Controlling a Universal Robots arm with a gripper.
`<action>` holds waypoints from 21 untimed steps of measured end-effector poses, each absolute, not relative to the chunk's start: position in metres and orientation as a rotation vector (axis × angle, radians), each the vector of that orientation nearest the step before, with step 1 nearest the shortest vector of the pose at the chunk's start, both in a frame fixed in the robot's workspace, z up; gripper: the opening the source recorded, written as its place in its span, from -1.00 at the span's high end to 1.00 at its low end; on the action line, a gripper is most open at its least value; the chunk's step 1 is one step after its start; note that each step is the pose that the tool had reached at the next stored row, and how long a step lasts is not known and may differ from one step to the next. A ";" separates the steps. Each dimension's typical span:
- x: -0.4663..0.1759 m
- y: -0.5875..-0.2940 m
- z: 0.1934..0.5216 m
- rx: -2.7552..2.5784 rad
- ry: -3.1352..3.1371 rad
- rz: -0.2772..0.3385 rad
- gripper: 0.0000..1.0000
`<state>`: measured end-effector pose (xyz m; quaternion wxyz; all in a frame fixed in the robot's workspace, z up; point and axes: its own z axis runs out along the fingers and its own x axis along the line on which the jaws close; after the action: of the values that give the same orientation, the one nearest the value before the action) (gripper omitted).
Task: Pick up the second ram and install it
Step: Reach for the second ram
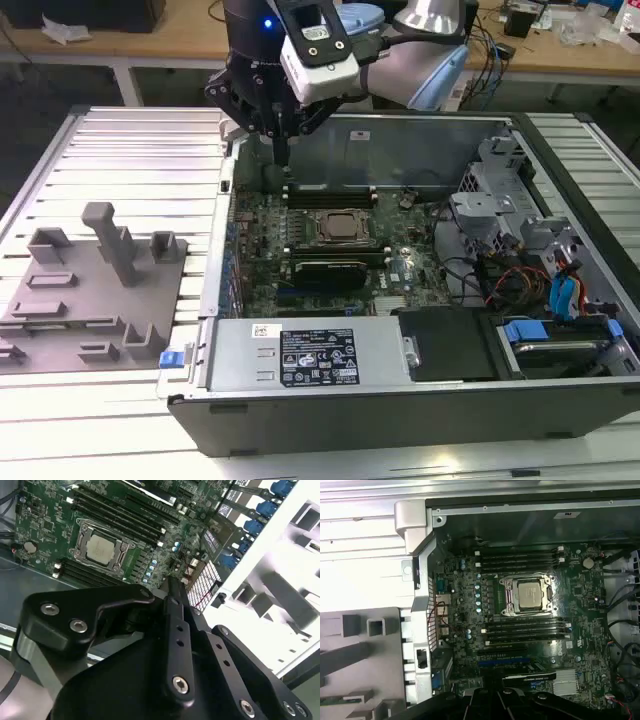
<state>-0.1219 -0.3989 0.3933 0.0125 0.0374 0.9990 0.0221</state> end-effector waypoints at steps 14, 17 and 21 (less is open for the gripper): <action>-0.165 -0.399 0.393 0.117 3.113 0.068 0.79; -0.174 -0.399 0.393 0.117 3.113 0.068 0.79; -0.184 -0.399 0.393 0.117 3.113 0.068 0.79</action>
<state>-0.1836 -0.3988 0.3933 0.0129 0.0374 0.9990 0.0218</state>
